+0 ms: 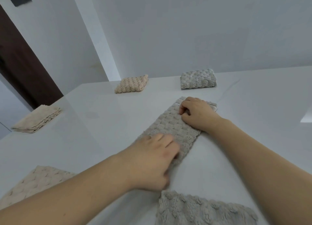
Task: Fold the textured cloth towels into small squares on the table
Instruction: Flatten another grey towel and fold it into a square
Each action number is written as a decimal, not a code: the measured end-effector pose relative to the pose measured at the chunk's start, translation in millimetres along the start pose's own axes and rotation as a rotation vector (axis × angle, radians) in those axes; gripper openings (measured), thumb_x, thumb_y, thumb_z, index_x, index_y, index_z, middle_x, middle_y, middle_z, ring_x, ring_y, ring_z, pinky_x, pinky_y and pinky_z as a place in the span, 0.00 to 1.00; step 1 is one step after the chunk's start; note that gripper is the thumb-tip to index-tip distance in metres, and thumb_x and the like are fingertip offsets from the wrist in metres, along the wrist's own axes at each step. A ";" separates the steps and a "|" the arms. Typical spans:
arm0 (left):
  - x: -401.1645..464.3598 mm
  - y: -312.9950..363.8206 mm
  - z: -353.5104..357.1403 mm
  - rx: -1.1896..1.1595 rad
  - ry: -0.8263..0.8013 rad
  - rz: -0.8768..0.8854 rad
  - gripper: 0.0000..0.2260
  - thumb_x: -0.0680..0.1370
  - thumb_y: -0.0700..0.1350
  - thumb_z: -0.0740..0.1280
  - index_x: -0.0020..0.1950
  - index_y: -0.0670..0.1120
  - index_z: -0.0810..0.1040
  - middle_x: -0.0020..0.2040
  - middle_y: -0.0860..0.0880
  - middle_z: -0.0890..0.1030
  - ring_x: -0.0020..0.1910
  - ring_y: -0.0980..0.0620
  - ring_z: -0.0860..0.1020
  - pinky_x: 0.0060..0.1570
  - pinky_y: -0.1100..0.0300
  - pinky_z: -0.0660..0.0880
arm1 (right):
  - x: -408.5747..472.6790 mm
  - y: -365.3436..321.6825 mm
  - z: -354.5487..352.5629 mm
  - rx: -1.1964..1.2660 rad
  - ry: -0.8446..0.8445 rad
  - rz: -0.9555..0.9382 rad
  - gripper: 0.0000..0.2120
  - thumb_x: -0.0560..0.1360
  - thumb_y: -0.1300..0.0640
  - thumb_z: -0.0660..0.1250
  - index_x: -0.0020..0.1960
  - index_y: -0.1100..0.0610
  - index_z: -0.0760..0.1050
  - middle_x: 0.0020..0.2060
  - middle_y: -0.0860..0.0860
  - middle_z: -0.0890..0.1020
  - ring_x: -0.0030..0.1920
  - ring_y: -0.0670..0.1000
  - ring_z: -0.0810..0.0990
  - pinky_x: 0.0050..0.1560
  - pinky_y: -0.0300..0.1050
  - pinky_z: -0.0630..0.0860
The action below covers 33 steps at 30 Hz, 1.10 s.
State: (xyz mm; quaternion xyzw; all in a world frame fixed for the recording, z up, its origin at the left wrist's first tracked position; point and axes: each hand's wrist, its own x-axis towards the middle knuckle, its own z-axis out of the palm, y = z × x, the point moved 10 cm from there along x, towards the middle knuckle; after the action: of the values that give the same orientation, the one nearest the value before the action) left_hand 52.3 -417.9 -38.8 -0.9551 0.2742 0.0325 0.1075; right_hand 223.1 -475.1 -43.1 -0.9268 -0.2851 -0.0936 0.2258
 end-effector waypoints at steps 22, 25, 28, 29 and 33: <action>28.7 -94.1 -56.4 -0.451 0.113 -0.389 0.03 0.76 0.49 0.66 0.45 0.52 0.79 0.41 0.53 0.80 0.40 0.52 0.78 0.42 0.56 0.75 | 1.1 39.3 2.5 0.487 0.049 0.221 0.11 0.77 0.56 0.60 0.44 0.44 0.79 0.65 0.45 0.73 0.62 0.46 0.72 0.71 0.55 0.62; 42.4 -132.4 -53.8 -0.435 0.376 -0.505 0.05 0.76 0.52 0.67 0.50 0.54 0.80 0.45 0.55 0.81 0.46 0.52 0.78 0.49 0.54 0.76 | -6.7 42.0 -1.8 0.647 0.070 0.286 0.15 0.80 0.47 0.53 0.44 0.41 0.78 0.60 0.40 0.74 0.66 0.49 0.69 0.72 0.54 0.59; 66.6 -148.9 -26.3 -0.588 0.501 -0.518 0.06 0.76 0.51 0.69 0.50 0.52 0.81 0.45 0.55 0.81 0.48 0.51 0.77 0.52 0.52 0.74 | -8.1 36.5 -4.2 0.611 0.034 0.275 0.23 0.80 0.38 0.51 0.53 0.51 0.77 0.54 0.44 0.78 0.62 0.50 0.72 0.70 0.51 0.60; 75.8 -152.1 -15.9 -0.595 0.534 -0.513 0.06 0.76 0.51 0.69 0.51 0.51 0.81 0.45 0.55 0.80 0.49 0.50 0.76 0.53 0.51 0.73 | -5.0 37.2 -2.7 0.541 0.036 0.260 0.21 0.80 0.39 0.55 0.50 0.54 0.78 0.56 0.46 0.78 0.61 0.50 0.73 0.70 0.51 0.61; 104.7 -170.3 28.6 -0.675 0.472 -0.613 0.08 0.78 0.55 0.65 0.46 0.53 0.80 0.49 0.54 0.75 0.57 0.47 0.73 0.60 0.49 0.70 | 3.2 48.0 3.4 0.331 0.043 0.262 0.10 0.76 0.48 0.66 0.42 0.53 0.75 0.61 0.44 0.74 0.63 0.49 0.73 0.69 0.49 0.63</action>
State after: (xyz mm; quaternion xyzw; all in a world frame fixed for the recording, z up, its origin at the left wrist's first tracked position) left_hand 231.4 -324.8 -47.4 -0.9545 -0.0274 -0.1301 -0.2670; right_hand 253.3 -507.2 -62.6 -0.9040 -0.1686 -0.0353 0.3912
